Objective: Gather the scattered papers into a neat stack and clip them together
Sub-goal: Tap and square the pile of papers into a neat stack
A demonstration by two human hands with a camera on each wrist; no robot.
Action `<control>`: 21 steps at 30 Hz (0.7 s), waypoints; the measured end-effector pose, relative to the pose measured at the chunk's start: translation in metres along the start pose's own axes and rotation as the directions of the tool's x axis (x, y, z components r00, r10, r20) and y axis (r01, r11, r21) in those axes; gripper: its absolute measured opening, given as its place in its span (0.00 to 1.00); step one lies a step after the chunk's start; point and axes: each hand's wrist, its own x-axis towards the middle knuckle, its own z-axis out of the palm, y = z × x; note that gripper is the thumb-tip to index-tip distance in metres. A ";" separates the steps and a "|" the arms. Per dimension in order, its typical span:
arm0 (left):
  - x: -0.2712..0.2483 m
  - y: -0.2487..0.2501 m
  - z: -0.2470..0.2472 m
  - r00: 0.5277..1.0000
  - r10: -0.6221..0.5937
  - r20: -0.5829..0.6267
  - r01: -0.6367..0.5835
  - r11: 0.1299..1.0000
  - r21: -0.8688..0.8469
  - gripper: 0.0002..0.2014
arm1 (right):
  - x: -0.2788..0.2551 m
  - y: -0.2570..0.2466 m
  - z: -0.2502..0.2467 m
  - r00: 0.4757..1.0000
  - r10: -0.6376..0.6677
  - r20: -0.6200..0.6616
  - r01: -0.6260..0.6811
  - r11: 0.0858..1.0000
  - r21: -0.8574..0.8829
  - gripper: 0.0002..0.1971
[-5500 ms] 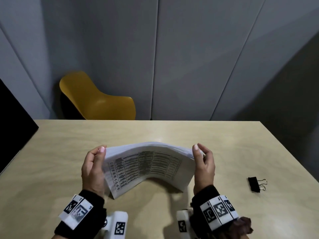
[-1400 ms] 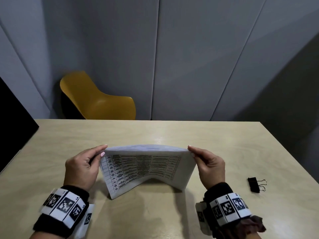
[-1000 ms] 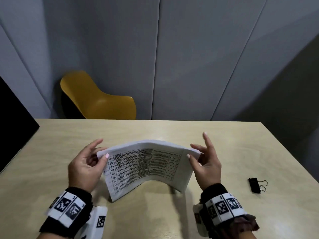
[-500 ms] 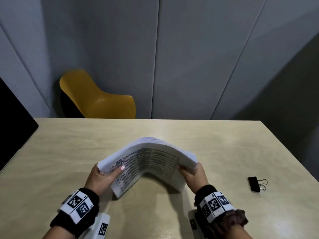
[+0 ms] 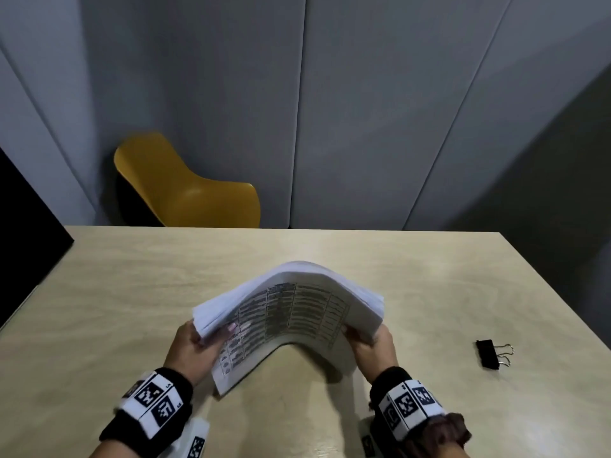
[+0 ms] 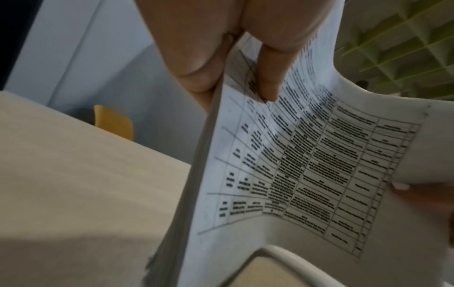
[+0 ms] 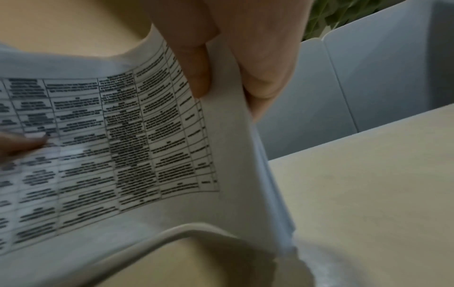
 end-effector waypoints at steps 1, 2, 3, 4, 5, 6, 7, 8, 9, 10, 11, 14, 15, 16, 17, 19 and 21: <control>0.000 0.003 0.000 1.000 -0.001 -0.011 0.001 0.999 -0.032 0.13 | 0.000 -0.002 0.000 1.000 -0.014 -0.017 0.015 0.999 0.031 0.24; -0.001 0.004 0.001 1.000 -0.012 -0.013 0.011 0.998 -0.059 0.11 | 0.000 0.000 -0.001 1.000 -0.016 -0.022 0.016 0.999 0.033 0.23; -0.003 0.004 0.002 1.000 -0.030 -0.008 0.030 0.998 -0.063 0.10 | -0.002 0.002 0.000 1.000 -0.006 -0.011 0.006 1.000 0.005 0.23; -0.006 0.005 0.005 0.999 -0.048 0.016 0.049 0.997 -0.058 0.10 | -0.003 0.003 0.001 1.000 0.020 0.002 -0.019 0.999 -0.038 0.22; -0.008 0.003 0.008 0.997 -0.073 0.032 0.075 0.995 -0.064 0.10 | -0.005 0.005 0.003 0.998 0.060 0.026 -0.058 0.995 -0.079 0.20; -0.010 0.000 0.009 0.995 -0.091 0.032 0.093 0.992 -0.086 0.09 | -0.008 0.007 0.003 0.994 0.096 0.043 -0.091 0.990 -0.106 0.20; -0.011 -0.003 0.009 0.996 -0.088 0.019 0.090 0.992 -0.087 0.08 | -0.010 0.010 0.004 0.991 0.118 0.054 -0.111 0.985 -0.130 0.19; -0.011 -0.004 0.009 0.998 -0.055 0.009 0.055 0.996 -0.063 0.06 | -0.010 0.011 0.004 0.991 0.123 0.049 -0.114 0.980 -0.163 0.18; -0.010 -0.005 0.007 0.999 -0.032 0.009 0.032 0.999 -0.028 0.04 | -0.010 0.009 0.002 0.994 0.107 0.036 -0.098 0.978 -0.184 0.15; -0.010 -0.005 0.005 1.000 -0.023 0.012 0.024 1.000 -0.019 0.04 | -0.010 0.008 0.001 0.996 0.092 0.011 -0.088 0.977 -0.193 0.14; -0.008 -0.006 0.003 0.999 -0.039 0.020 0.039 0.999 -0.018 0.05 | -0.009 0.006 0.000 0.997 0.077 -0.026 -0.080 0.981 -0.176 0.16; -0.008 -0.006 -0.003 0.997 -0.077 0.030 0.080 0.992 -0.097 0.07 | -0.005 0.003 -0.002 0.986 0.023 -0.167 -0.037 0.996 -0.081 0.18; -0.009 -0.006 -0.004 0.994 -0.104 0.038 0.109 0.984 -0.144 0.07 | -0.003 0.005 -0.002 0.976 0.041 -0.215 -0.059 0.995 -0.078 0.27; -0.010 -0.007 -0.003 0.990 -0.137 0.044 0.143 0.968 -0.208 0.08 | -0.002 0.003 -0.002 0.963 0.078 -0.257 -0.095 0.994 -0.052 0.40; -0.012 -0.007 -0.002 0.982 -0.178 0.057 0.187 0.941 -0.282 0.08 | -0.001 0.002 -0.001 0.950 0.165 -0.265 -0.152 0.986 0.070 0.50; -0.017 -0.008 0.005 0.966 -0.225 0.128 0.258 0.846 -0.466 0.09 | -0.002 -0.010 0.003 0.933 0.355 -0.064 -0.257 0.779 0.572 0.54; -0.022 -0.006 0.012 0.944 -0.221 0.244 0.326 0.735 -0.595 0.26 | -0.007 -0.026 0.010 0.875 0.331 0.354 -0.469 0.395 0.790 0.46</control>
